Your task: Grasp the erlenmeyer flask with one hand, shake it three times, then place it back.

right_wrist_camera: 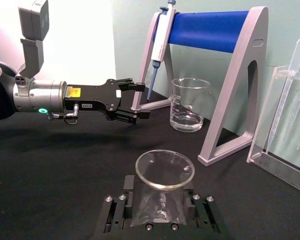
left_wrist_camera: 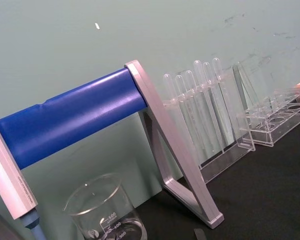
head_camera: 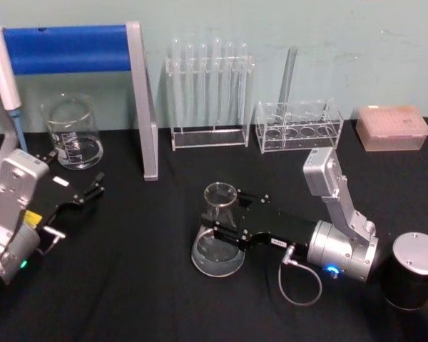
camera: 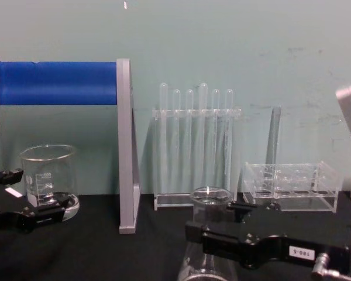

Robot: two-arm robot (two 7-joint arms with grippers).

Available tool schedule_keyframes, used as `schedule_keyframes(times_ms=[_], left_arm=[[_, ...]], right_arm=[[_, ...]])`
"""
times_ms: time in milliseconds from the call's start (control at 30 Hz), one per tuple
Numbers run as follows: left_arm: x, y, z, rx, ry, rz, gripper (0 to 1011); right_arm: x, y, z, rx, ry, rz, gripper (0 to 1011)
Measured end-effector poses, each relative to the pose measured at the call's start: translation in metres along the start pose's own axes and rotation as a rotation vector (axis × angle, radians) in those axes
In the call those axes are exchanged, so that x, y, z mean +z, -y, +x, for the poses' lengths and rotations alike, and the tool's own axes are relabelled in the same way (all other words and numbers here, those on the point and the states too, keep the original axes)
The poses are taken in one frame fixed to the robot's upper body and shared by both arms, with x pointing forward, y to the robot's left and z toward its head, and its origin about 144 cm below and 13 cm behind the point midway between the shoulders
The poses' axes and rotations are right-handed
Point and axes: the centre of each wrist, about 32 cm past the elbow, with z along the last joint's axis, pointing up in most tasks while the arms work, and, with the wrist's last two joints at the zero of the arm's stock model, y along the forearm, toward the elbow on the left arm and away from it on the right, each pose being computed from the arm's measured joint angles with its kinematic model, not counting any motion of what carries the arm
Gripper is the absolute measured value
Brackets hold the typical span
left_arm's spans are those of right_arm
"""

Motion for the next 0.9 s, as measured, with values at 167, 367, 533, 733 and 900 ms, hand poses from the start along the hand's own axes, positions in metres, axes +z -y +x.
schedule_keyframes(times_ms=[167,367,533,733,900], left_arm=[[0.0000,0.0000,0.0000,0.000,0.000,0.000,1001],[0.0000,0.0000,0.0000,0.000,0.000,0.000,1001],[0.0000,0.0000,0.0000,0.000,0.000,0.000,1001],[0.0000,0.0000,0.0000,0.000,0.000,0.000,1001],[0.0000,0.0000,0.0000,0.000,0.000,0.000,1001]], right_arm=[[0.0000,0.0000,0.0000,0.000,0.000,0.000,726],[0.0000,0.0000,0.0000,0.000,0.000,0.000,891],[0.0000,0.0000,0.0000,0.000,0.000,0.000,999],[0.0000,0.0000,0.0000,0.000,0.001,0.000,1003],[0.0000,0.0000,0.0000,0.000,0.001,0.001,1002]])
